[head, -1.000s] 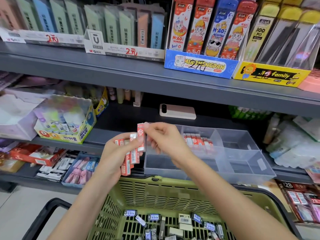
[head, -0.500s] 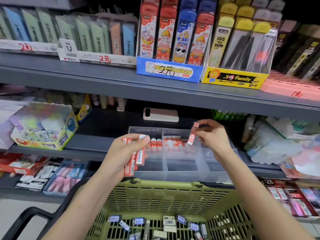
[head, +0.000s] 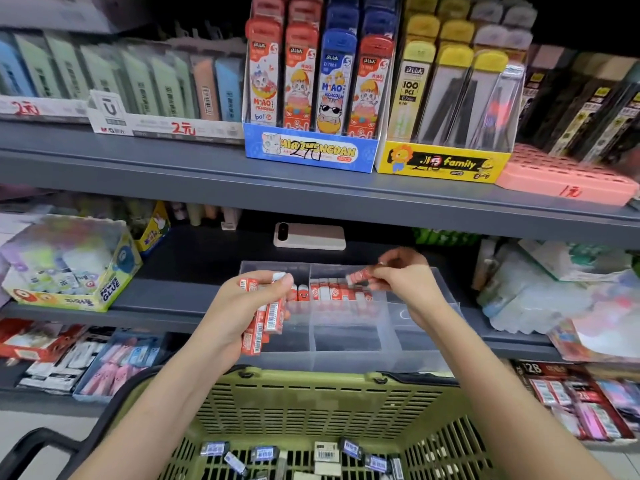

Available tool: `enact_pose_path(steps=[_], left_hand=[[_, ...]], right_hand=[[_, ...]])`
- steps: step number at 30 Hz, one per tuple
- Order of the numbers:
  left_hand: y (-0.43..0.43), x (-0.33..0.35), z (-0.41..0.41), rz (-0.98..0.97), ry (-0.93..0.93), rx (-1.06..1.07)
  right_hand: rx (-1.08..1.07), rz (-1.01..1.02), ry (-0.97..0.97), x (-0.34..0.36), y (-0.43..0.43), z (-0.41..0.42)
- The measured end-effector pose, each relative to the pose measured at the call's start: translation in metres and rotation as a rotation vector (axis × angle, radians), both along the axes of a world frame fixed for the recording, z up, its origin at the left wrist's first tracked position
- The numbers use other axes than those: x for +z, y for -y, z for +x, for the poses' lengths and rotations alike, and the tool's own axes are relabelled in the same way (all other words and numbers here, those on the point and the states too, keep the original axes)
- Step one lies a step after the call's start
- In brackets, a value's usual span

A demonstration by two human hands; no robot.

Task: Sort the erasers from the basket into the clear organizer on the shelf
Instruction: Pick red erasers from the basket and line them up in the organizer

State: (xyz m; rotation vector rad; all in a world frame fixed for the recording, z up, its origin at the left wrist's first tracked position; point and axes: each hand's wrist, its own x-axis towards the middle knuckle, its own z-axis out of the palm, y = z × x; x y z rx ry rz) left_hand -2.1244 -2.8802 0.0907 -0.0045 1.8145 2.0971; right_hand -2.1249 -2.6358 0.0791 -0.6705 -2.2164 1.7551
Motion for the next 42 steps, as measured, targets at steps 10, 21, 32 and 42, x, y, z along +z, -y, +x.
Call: enact_pose_path(steps=[10,21,32,42], left_hand=[[-0.009,-0.006,0.003,0.044,0.021,-0.025],[-0.007,-0.011,-0.001,0.087,0.043,-0.01],[-0.014,-0.004,-0.001,0.076,0.096,0.006],[-0.036,-0.002,0.004,0.108,-0.015,0.021]], right_hand=[[-0.009,0.79,0.059,-0.004,0.003,0.008],[0.123,1.03,0.212,-0.015,0.022,0.006],[0.182,0.993,0.063,0.013,0.039,0.026],[0.489,0.04,-0.093,0.025,0.09,0.051]])
